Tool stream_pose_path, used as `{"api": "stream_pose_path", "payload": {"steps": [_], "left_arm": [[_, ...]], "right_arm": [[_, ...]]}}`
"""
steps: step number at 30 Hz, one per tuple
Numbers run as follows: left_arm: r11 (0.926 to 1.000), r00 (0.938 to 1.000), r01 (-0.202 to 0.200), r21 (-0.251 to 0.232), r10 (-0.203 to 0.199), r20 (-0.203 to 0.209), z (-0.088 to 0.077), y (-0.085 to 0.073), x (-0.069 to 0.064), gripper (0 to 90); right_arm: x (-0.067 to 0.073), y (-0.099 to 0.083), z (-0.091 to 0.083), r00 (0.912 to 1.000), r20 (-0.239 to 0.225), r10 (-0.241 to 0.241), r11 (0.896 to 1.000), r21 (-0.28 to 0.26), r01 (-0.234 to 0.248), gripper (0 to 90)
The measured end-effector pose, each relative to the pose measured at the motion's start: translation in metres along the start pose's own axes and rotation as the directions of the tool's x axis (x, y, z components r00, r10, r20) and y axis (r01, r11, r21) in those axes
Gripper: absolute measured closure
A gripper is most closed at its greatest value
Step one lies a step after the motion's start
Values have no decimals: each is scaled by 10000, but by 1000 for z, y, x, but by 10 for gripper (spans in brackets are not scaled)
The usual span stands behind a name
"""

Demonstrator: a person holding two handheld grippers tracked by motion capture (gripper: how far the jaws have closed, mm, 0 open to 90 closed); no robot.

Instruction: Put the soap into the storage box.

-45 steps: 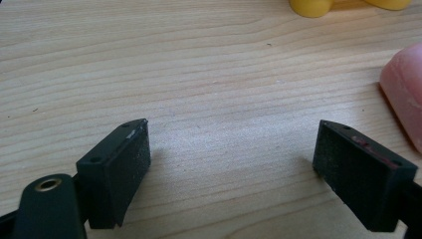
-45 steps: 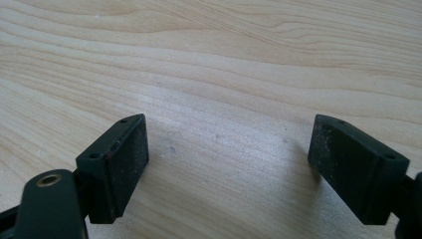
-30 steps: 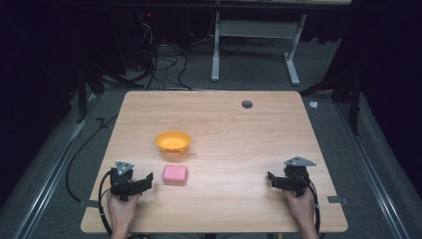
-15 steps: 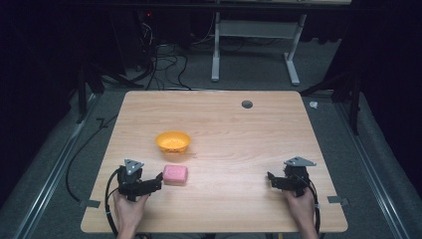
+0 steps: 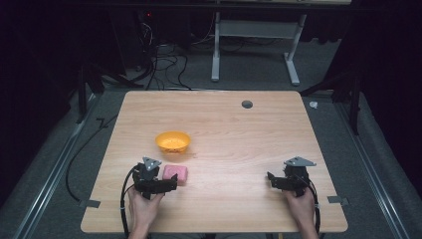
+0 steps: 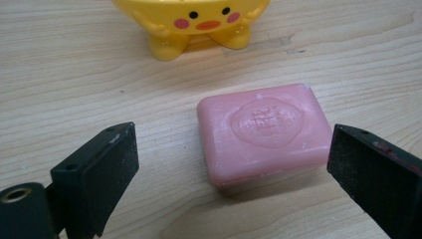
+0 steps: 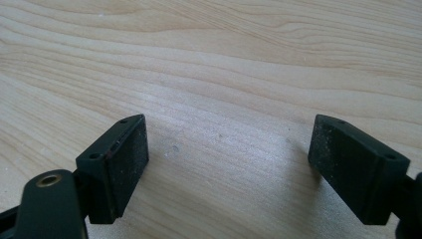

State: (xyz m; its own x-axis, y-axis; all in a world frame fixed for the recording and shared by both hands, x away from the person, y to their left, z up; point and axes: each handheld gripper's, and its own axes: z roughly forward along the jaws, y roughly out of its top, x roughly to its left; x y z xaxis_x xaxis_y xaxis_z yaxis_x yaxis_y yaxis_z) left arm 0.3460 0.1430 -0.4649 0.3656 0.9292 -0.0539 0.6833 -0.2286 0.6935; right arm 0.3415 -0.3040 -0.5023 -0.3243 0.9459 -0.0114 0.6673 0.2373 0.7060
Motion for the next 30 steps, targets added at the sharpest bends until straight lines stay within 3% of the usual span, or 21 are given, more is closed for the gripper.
{"api": "stream_pose_path", "payload": {"steps": [12,30], "left_arm": [[9985,10000,-23,540,28,-83,16,5,-11,45],[9960,9993,12,891,21,-366,36,9,-24,34]], "right_arm": [[0,0,0,10000,3,-30,10000,-8,30,167],[0,0,0,10000,2,-28,10000,-5,28,167]]}}
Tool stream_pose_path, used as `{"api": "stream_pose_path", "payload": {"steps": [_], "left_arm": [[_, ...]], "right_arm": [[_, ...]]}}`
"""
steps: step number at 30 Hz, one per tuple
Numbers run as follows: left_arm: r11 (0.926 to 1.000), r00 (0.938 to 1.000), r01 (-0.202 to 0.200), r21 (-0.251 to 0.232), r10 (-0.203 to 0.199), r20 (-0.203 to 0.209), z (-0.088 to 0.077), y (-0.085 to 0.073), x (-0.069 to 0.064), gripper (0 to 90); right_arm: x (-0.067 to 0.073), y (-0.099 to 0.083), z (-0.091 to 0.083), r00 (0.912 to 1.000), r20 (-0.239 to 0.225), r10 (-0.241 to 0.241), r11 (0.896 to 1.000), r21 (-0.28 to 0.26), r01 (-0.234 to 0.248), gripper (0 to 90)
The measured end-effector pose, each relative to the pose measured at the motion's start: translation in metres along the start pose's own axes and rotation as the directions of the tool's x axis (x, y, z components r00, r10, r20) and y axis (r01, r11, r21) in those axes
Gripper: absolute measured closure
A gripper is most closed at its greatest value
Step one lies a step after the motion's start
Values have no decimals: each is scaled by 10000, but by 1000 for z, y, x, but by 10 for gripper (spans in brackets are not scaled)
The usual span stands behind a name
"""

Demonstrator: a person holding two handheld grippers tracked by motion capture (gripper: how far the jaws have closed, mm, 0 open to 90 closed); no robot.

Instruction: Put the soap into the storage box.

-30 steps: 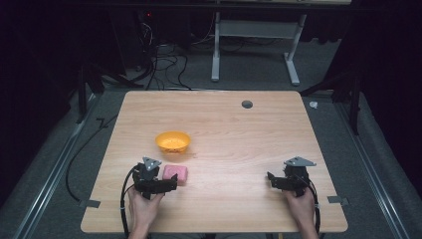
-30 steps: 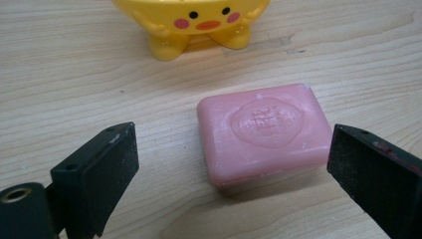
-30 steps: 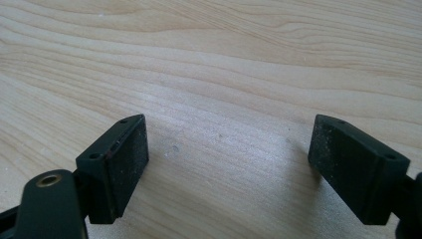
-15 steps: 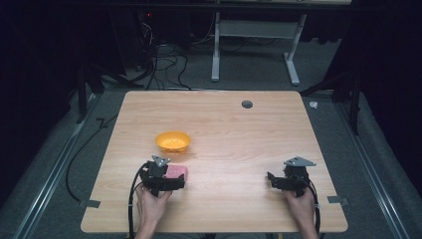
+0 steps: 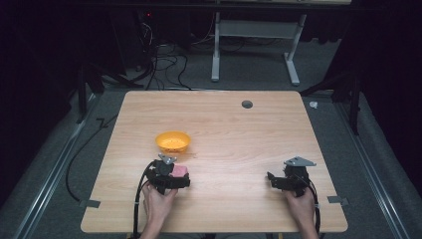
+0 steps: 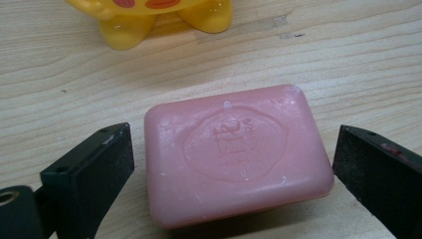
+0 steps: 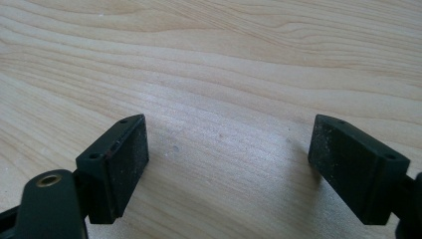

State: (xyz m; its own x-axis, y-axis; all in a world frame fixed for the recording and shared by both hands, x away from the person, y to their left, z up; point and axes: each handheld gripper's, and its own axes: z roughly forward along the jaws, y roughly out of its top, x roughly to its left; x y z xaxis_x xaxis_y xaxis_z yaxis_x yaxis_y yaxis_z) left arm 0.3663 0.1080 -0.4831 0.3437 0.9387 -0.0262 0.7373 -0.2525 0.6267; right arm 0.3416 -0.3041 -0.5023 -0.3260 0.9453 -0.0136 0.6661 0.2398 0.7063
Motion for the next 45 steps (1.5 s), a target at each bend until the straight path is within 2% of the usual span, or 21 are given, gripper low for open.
{"api": "stream_pose_path", "payload": {"steps": [12,26,38,45], "left_arm": [[9996,9998,202,191,-202,1,8,-4,0,70],[9993,9998,42,383,-35,-197,9,-5,-4,126],[9989,9997,-244,405,240,105,7,-6,-4,135],[9996,9994,-183,237,177,287,2,-5,-3,135]], "right_arm": [[0,0,0,10000,-19,3,10000,-15,-3,167],[0,0,0,10000,-15,-23,10000,-20,23,167],[0,0,0,10000,-23,-9,10000,-10,9,166],[0,0,0,10000,-59,-36,10000,-9,36,167]]}}
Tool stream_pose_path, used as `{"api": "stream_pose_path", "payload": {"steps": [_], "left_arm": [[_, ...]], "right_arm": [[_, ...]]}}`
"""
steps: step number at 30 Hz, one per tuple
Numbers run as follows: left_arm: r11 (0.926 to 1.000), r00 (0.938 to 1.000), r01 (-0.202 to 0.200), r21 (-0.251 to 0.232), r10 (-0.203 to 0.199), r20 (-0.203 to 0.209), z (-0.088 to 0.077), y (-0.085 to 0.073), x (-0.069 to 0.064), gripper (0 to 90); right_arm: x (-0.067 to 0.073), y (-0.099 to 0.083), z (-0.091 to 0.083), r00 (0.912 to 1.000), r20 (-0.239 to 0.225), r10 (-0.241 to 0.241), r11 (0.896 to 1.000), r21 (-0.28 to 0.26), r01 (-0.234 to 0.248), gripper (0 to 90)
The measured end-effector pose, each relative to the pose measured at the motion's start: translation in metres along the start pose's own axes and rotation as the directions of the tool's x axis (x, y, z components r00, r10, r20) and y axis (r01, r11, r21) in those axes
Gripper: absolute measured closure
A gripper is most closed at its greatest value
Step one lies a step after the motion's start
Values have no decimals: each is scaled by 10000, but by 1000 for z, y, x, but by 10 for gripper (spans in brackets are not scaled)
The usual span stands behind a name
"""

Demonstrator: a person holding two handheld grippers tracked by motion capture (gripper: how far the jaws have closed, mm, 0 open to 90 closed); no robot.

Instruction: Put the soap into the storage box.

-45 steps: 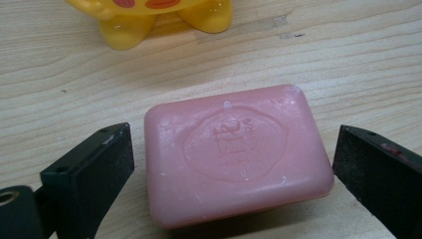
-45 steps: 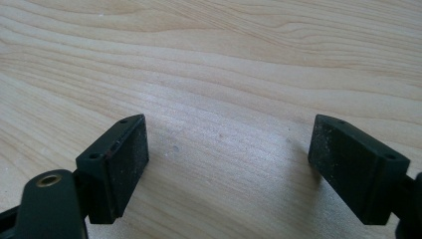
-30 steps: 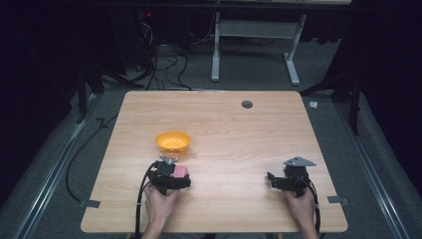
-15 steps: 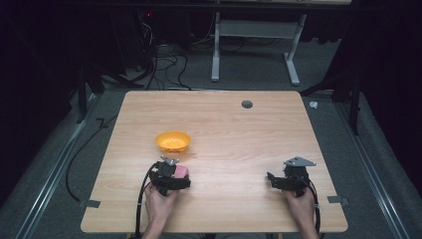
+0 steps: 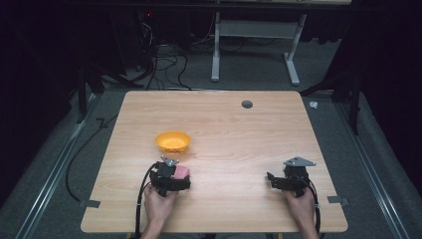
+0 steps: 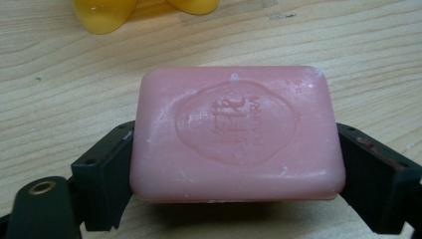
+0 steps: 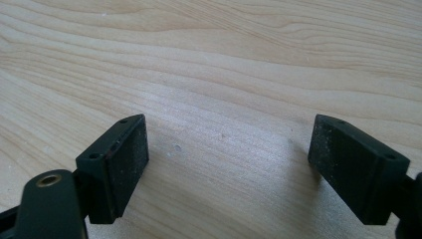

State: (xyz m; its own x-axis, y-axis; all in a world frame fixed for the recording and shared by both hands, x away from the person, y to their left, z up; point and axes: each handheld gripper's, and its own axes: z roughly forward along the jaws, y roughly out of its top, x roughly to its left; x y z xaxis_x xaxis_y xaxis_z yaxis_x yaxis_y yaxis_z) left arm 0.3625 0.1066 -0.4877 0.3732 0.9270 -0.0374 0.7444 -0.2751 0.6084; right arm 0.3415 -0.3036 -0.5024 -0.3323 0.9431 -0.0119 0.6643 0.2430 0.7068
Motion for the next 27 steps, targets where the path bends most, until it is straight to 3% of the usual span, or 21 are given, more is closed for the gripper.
{"api": "stream_pose_path", "payload": {"steps": [8,27], "left_arm": [[9999,9999,37,-147,-35,103,-8,-1,2,135],[9986,9995,-317,-425,314,-74,-30,10,3,135]], "right_arm": [[0,0,0,10000,0,-12,10000,-4,12,167],[0,0,0,10000,-16,-16,10000,-13,16,167]]}}
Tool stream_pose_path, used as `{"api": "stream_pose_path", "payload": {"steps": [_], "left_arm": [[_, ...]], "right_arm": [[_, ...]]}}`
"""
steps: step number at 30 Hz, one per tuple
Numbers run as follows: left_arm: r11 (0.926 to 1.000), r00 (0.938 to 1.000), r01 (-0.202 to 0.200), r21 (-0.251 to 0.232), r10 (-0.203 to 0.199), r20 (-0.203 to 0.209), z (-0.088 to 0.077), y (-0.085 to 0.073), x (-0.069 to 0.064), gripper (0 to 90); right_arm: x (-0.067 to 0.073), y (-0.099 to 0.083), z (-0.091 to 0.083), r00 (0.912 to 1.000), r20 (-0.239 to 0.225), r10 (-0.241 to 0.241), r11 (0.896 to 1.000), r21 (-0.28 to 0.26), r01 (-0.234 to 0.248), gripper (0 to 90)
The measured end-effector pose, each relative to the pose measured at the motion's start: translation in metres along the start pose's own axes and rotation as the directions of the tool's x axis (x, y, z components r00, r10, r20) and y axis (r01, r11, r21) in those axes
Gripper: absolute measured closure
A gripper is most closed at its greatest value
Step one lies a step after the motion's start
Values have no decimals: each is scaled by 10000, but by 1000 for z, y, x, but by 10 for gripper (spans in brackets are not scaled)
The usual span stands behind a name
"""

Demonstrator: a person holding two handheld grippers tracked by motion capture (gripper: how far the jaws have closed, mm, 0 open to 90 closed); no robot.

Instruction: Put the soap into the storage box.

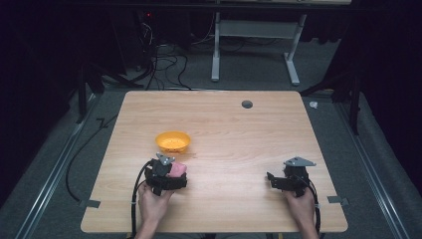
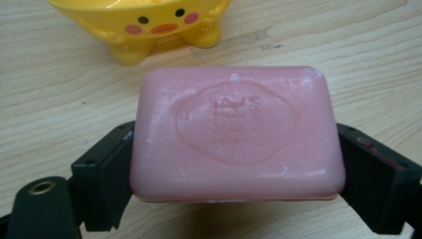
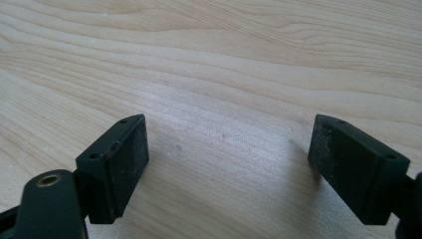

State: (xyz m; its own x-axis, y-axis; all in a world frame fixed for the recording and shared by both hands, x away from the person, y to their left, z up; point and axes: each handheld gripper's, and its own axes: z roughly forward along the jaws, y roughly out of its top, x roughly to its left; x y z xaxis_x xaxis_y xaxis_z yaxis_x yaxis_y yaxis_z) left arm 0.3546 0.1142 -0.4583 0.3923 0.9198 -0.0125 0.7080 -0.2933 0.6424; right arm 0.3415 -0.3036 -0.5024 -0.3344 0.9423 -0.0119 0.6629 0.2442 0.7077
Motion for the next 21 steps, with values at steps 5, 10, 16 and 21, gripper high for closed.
{"api": "stream_pose_path", "payload": {"steps": [5,10,16,21], "left_arm": [[9999,9999,89,-129,-87,133,-6,6,3,135],[9996,9998,128,-253,-124,136,-10,13,6,136],[9991,9998,159,-403,-154,139,-15,21,10,135],[9983,9994,248,-528,-235,241,-18,29,13,135]], "right_arm": [[0,0,0,10000,-2,-6,10000,1,6,167],[0,0,0,10000,-6,-15,10000,1,15,166],[0,0,0,10000,-9,-17,10000,-1,17,167],[0,0,0,10000,-8,-19,10000,0,19,166]]}}
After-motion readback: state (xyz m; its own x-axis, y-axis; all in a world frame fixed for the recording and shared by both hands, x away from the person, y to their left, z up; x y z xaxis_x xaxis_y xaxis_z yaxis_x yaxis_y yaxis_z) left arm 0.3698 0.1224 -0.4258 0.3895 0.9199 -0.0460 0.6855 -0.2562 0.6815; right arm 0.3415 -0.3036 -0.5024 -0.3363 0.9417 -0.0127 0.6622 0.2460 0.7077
